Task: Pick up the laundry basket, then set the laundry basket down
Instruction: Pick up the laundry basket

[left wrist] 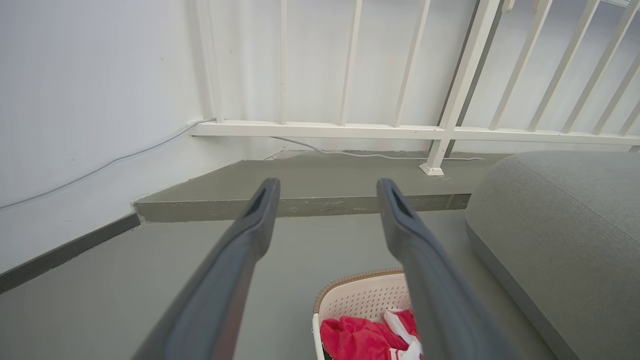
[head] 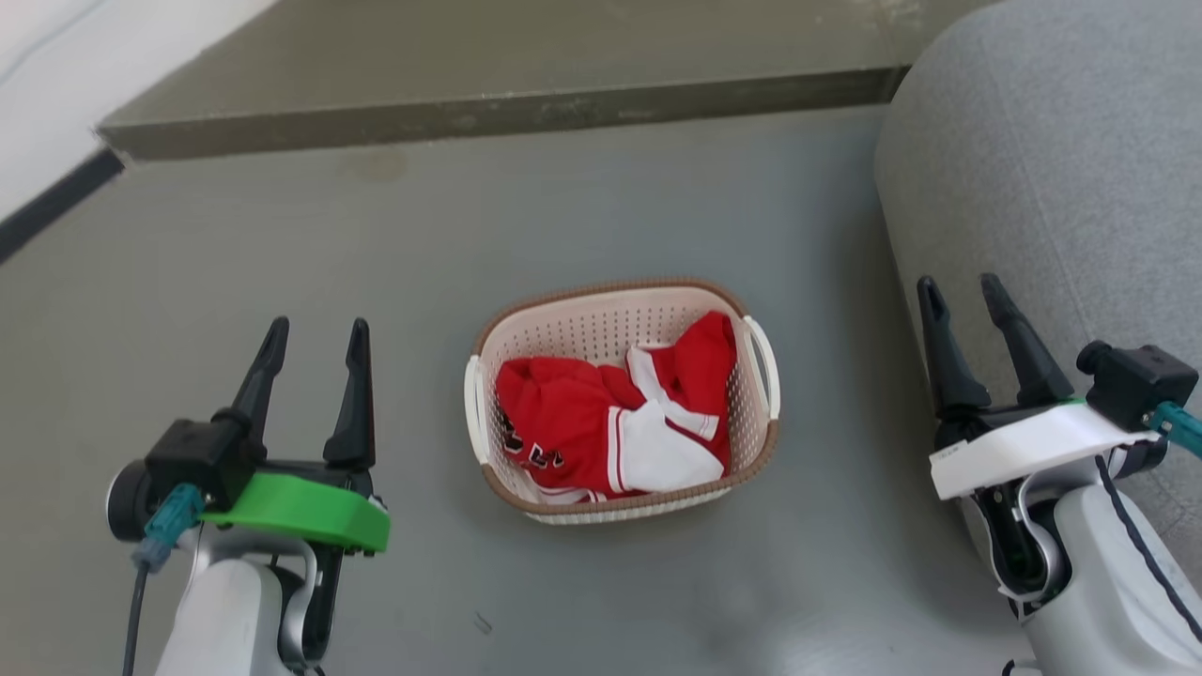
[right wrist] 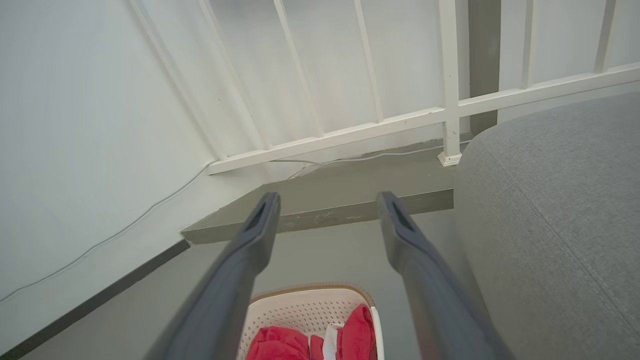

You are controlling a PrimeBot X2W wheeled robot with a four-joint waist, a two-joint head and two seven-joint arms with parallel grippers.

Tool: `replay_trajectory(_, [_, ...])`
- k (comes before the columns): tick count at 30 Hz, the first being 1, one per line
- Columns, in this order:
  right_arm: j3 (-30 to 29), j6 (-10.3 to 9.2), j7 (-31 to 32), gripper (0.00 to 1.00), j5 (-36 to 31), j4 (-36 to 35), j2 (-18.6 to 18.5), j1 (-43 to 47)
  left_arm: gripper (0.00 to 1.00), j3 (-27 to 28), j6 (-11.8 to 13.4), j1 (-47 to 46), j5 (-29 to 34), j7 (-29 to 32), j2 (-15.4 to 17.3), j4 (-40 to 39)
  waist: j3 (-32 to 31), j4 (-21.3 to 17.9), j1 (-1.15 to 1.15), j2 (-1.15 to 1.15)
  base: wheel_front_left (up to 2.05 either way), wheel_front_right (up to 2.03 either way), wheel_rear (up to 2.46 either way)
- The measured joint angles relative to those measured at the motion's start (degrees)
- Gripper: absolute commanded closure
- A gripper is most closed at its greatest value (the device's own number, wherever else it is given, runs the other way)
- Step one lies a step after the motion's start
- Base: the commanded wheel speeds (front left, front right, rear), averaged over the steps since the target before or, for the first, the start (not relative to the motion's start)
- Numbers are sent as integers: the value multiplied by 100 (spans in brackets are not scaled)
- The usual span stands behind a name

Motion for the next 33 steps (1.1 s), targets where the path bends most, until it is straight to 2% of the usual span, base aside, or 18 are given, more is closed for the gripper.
replay_trajectory(18, [-118, 1, -7, 0, 0, 494, -45, -838, 0, -312, -23, -1044, -90, -2, -21, 403, 1297, 0, 0, 0, 0, 0, 0])
replay_trajectory(33, [-87, 3, -3, 0, 1, 1396, -70, -1777, 0, -546, -56, -1954, -449, -8, -57, 1446, 2325, 84, 1, 0, 0, 0, 0])
